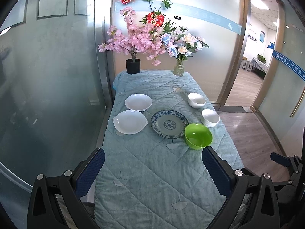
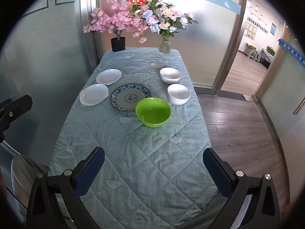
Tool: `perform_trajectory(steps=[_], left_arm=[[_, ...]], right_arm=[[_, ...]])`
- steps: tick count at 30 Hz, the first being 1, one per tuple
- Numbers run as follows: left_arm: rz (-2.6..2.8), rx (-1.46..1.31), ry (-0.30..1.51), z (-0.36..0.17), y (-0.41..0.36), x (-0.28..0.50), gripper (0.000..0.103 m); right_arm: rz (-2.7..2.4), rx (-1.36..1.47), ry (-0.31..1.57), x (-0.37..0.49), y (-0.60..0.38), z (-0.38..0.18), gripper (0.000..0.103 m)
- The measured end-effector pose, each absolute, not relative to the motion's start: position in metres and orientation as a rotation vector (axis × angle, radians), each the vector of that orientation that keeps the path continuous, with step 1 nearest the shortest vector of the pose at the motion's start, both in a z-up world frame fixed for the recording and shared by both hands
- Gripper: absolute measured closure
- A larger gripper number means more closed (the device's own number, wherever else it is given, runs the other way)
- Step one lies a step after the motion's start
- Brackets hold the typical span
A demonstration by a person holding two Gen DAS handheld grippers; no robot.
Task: Organize plates and bowls
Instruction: 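Move the left tool toward the blue-and-white patterned plate, then grasp the blue-and-white plate rim with the left gripper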
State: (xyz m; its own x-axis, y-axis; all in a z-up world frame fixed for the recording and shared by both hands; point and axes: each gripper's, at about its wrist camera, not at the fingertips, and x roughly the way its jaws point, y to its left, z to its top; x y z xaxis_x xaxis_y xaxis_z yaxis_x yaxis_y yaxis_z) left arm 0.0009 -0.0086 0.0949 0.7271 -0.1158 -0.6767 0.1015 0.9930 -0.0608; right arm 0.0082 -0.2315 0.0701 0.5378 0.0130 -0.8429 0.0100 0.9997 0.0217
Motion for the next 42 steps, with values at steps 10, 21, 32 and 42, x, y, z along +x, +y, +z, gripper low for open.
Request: perform_trajectory(steps=[10,21,32,42], left_arm=[[-0.119,-0.024,0.791,0.089,-0.011,0.043,0.001],[-0.147,-0.041,0.794,0.113,-0.002,0.128,0.002],[-0.161,-0.133,0.928,0.070,0.011,0.229,0.002],[-0.286,-0.286,1.146,-0.026,-0.004,0.311,0.006]], right_arm=[[0.001,0.007,1.042,0.042,-0.227,0.061,0.001],[0.082,-0.006,1.054,0.098,-0.211,0.064,0.002],[0.200,0.084,1.073,0.178,-0.224,0.043,0.003],[0.463,0.019,1.122,0.271,-0.245,-0.001,0.003]])
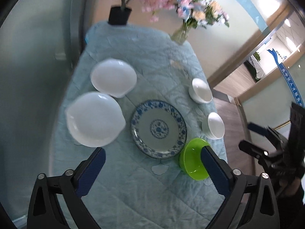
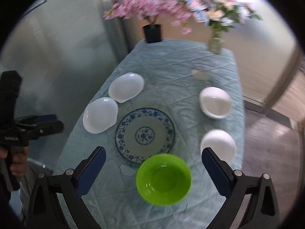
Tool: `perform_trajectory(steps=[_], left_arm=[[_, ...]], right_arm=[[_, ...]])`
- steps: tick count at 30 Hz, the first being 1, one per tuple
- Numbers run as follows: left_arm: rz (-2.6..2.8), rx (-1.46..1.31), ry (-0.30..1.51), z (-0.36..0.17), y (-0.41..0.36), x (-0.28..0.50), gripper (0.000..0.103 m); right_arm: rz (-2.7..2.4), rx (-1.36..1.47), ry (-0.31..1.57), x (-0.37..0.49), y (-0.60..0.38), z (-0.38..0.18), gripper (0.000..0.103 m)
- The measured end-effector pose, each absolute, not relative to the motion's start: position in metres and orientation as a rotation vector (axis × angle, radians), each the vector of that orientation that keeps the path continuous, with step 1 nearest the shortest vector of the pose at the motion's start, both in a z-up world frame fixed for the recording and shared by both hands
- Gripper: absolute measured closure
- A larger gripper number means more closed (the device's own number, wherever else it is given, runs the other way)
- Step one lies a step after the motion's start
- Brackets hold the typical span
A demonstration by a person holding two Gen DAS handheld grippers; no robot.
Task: Organize plates and bowls
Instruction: 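Grasp the blue-and-white plate rim with the left gripper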
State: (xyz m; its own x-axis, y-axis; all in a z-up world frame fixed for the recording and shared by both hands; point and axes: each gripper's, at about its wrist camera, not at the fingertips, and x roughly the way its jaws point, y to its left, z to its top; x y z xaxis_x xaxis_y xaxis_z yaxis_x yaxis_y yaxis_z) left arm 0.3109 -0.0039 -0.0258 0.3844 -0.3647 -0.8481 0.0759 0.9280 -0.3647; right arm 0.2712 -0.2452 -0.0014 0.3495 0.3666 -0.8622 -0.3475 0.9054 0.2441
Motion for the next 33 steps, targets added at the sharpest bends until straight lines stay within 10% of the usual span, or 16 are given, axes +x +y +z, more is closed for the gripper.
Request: perform_trajectory(steps=[14,27,33], left_arm=[[-0.238,-0.440,1.377,-0.175,-0.033,0.365,0.019],[-0.172,-0.514,1.452,-0.221,-0.038,0.392,0.063],[-0.172,-0.546,1.439,-0.223,-0.037,0.396,0.063]], right_arm=[[0.604,-0.071,1.455,0.358,-0.213,-0.140,0.009],[0.522,0.036,1.546,0.393,-0.217,-0.181,0.015],[0.518,0.025,1.547,0.397,-0.207,-0.196,0.023]])
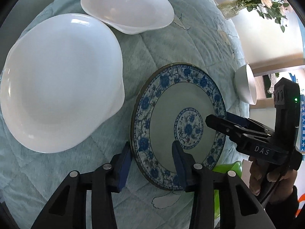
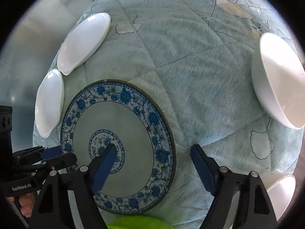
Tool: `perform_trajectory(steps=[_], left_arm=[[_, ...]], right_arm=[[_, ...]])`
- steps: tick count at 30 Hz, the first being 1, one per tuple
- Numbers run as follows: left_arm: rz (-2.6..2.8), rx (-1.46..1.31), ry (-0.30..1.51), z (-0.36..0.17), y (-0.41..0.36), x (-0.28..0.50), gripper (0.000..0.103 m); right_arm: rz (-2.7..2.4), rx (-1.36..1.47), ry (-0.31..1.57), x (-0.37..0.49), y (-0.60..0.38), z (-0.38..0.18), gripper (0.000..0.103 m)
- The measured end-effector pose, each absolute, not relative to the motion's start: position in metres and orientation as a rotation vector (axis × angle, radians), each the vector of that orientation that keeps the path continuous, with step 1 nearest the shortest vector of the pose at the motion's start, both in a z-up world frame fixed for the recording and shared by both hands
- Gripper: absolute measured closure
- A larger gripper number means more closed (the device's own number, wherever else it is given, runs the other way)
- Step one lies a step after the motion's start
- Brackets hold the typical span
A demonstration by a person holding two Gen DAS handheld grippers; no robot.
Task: Organize plates and bowls
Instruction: 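Grasp the blue-and-white plate rim with the left gripper, then lift the blue-and-white plate with the left gripper and carry it toward the table edge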
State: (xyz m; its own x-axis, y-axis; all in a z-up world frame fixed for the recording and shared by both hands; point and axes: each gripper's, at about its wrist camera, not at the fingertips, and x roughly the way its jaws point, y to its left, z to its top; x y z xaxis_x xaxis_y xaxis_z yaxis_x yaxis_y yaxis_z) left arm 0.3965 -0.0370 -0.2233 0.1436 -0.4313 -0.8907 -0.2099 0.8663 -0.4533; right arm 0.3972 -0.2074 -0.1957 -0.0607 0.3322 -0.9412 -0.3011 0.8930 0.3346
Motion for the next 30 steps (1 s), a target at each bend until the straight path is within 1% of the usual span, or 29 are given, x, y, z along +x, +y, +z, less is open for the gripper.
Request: perform_trajectory(steps=[2,6,9,13,17,19,21,24,30], left_arm=[[-0.169,-0.547,1.438,-0.222,-0.037,0.397,0.063],[-0.173,-0.567,1.436,-0.223,-0.033,0.403,0.069],[-0.177,-0.578,1.437,-0.223,-0.027,0.403,0.070],[-0.171,-0.526,1.435,-0.220,-0.030,0.405,0.074],[-0.143,-0.463,1.420,-0.216,-0.033,0.407,0.074],[-0.150,-0.449,1.410,-0.210,-0.033,0.405,0.074],[-0.161,-0.413,1.386,-0.199,-0.033,0.402,0.074],[-0.174,-0.397,1.340,-0.179,-0.034,0.400,0.074],[-0.196,-0.372,1.261,-0.129,-0.026,0.392,0.074]], right_arm=[[0.518,0.032,1.548,0.399,-0.208,-0.194,0.023],[0.502,0.028,1.545,0.398,-0.198,-0.193,0.023],[0.468,-0.005,1.538,0.392,-0.181,-0.193,0.022],[0.416,-0.012,1.534,0.391,-0.173,-0.194,0.022],[0.397,0.045,1.529,0.389,-0.176,-0.186,0.022],[0.379,0.002,1.510,0.385,-0.174,-0.181,0.022],[0.348,-0.001,1.491,0.384,-0.175,-0.174,0.022],[0.299,0.079,1.492,0.382,-0.182,-0.163,0.022],[0.269,0.099,1.400,0.374,-0.190,-0.114,0.022]])
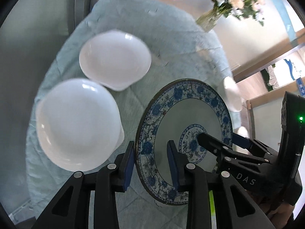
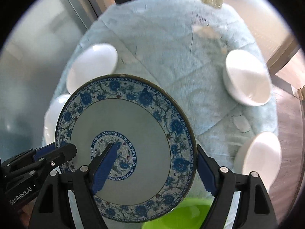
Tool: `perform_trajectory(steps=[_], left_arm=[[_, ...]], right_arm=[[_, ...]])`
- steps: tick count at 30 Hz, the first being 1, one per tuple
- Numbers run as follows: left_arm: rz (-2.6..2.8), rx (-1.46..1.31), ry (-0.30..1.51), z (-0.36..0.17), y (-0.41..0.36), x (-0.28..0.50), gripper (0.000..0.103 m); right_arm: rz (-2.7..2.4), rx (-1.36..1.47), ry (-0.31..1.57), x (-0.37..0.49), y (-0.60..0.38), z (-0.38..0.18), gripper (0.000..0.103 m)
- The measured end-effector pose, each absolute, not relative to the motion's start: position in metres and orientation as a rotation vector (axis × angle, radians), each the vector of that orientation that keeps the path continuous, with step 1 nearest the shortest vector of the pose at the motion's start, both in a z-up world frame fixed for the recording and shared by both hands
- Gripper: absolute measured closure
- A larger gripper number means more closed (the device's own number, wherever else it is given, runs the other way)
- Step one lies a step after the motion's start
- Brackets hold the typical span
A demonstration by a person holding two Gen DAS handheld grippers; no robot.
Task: Organize plates and bowls
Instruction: 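Lift the blue-and-white plate with the left gripper and carry it toward the table edge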
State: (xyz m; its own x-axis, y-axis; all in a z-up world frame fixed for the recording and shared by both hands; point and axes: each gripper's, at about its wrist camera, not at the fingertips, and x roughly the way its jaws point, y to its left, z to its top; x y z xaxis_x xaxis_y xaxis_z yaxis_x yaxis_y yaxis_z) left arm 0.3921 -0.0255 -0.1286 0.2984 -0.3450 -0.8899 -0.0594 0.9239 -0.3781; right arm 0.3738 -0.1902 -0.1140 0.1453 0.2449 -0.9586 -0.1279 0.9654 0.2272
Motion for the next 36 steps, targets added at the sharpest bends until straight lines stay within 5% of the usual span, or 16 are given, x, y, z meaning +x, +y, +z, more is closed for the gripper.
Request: perform_trajectory(steps=[18,36], left_arm=[[-0.199,-0.298,1.141,0.018,0.023,0.264,0.081],[-0.199,-0.292,1.229,-0.026,0.057,0.126,0.080]], right_arm=[[0.235,0.116,1.227,0.269,-0.153,0.039,0.023],[0.257,0.170,1.304,0.155,-0.119,0.024,0.024]])
